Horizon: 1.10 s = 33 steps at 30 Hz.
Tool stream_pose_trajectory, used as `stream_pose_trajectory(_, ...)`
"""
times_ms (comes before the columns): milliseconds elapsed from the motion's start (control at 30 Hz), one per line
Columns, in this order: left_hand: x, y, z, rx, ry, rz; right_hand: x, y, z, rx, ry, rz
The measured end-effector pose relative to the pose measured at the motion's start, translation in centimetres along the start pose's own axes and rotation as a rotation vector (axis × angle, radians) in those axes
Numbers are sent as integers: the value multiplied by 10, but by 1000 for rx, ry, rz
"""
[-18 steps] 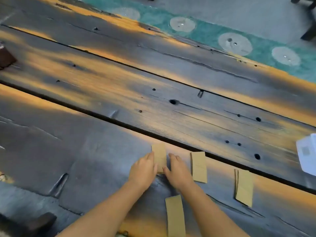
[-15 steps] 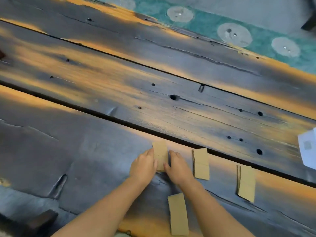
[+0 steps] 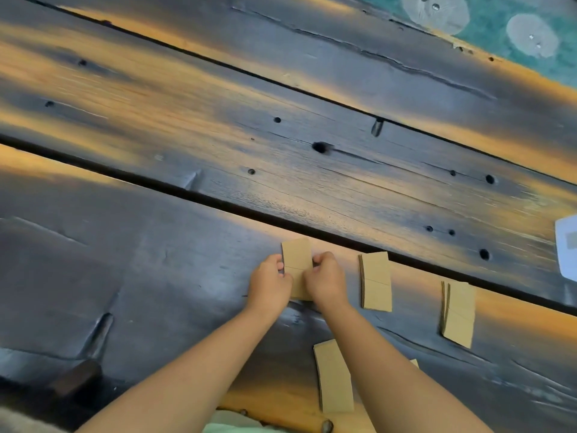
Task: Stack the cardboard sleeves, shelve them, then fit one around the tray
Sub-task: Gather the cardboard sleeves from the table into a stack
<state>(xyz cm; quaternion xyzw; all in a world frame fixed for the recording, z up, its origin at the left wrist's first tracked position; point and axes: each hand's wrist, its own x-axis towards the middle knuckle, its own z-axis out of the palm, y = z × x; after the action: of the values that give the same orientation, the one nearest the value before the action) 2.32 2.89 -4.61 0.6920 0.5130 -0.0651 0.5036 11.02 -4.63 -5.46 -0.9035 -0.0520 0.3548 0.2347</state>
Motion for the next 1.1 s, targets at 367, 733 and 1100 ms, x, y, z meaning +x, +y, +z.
stream_pose_trajectory(367, 0, -3, -1, -95, -83, -59, 8, 11, 3, 88, -48, 91)
stream_pose_trajectory(733, -37, -1, -3, -237, -215, -79, -33, 46, -47, 492, -222, 45)
stream_pose_trajectory(1100, -92, 18, 5, -839, -629, -175, -87, 69, -104, 850, -568, -99)
